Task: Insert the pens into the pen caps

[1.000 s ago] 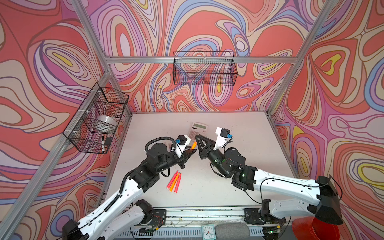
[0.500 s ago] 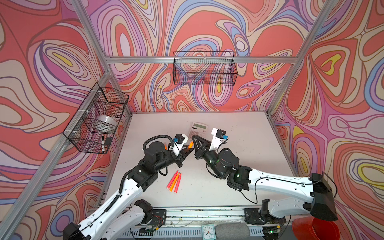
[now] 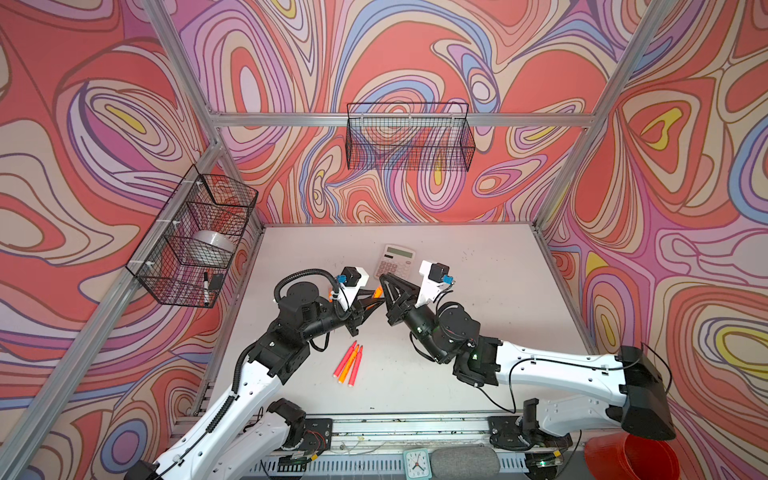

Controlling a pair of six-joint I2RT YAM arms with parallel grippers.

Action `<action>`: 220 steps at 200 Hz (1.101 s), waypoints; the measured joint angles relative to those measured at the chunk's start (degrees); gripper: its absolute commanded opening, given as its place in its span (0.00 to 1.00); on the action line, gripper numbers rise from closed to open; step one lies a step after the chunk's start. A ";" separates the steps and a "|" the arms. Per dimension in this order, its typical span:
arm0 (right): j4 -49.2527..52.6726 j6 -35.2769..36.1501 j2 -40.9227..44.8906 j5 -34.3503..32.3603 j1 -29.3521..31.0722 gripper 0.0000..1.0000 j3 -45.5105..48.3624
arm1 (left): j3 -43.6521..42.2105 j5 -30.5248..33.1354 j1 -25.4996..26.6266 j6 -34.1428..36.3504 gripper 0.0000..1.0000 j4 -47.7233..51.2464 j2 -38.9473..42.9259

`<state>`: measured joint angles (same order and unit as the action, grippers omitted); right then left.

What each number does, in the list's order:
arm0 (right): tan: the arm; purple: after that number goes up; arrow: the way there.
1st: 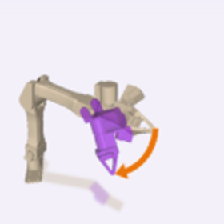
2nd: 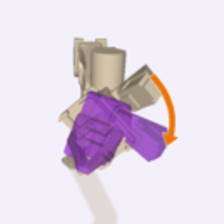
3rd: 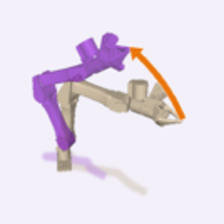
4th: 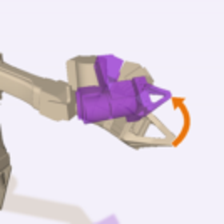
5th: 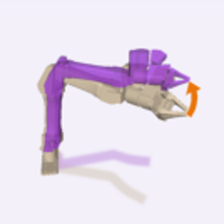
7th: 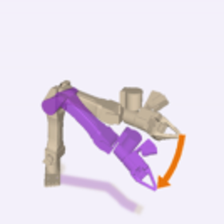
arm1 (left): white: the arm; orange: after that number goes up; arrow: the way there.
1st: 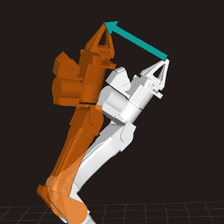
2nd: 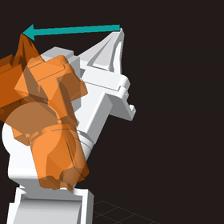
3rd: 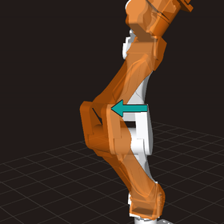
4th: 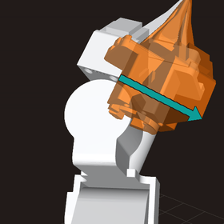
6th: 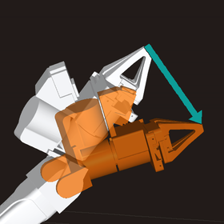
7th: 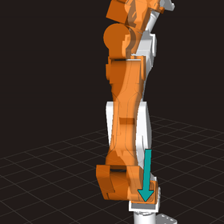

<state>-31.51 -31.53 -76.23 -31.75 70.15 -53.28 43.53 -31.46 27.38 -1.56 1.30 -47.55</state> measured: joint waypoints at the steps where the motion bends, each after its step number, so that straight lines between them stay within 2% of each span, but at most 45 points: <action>1: -0.04 0.00 0.04 0.00 0.04 0.00 0.07 | 0.00 -0.15 -0.02 -0.07 0.00 0.00 0.02; 36: 1.73 -0.81 1.14 0.48 0.17 0.00 -0.50 | -0.83 -1.90 -0.17 -2.08 0.00 -1.20 1.84; 71: 7.21 -2.60 0.94 4.68 -0.92 0.00 -1.73 | -10.23 -2.19 -1.20 -5.46 0.00 -10.32 6.84; 95: 13.29 -3.76 -0.11 8.31 -3.02 0.32 -2.71 | -18.18 -1.57 -1.79 -9.16 0.00 -18.58 8.31; 109: 18.82 -4.00 -0.17 10.29 -3.19 0.47 -2.73 | -22.27 5.97 -4.42 -13.75 0.00 -24.35 8.37; 120: 22.51 -3.58 -0.15 11.06 -3.02 0.55 -2.75 | -24.74 10.95 -6.45 -16.44 0.00 -27.87 8.02; 138: 26.29 -3.43 0.70 11.23 -3.96 0.65 -2.73 | -28.26 17.18 -6.78 -19.82 0.00 -29.86 7.54; 163: 29.07 -2.67 5.53 10.47 -7.50 0.71 -1.33 | -29.51 26.32 -6.75 -23.71 0.00 -26.23 4.87; 187: 30.32 -2.08 12.76 8.11 -12.72 0.78 2.14 | -27.08 33.97 -6.78 -27.21 0.00 -19.87 -0.42; 220: 32.46 -1.57 18.23 6.10 -25.11 0.78 8.57 | -21.22 36.46 -6.80 -31.12 0.00 -16.35 -12.28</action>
<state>0.95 -33.10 -58.00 -25.65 45.04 -44.71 22.31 4.99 20.58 -32.69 -15.05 -59.83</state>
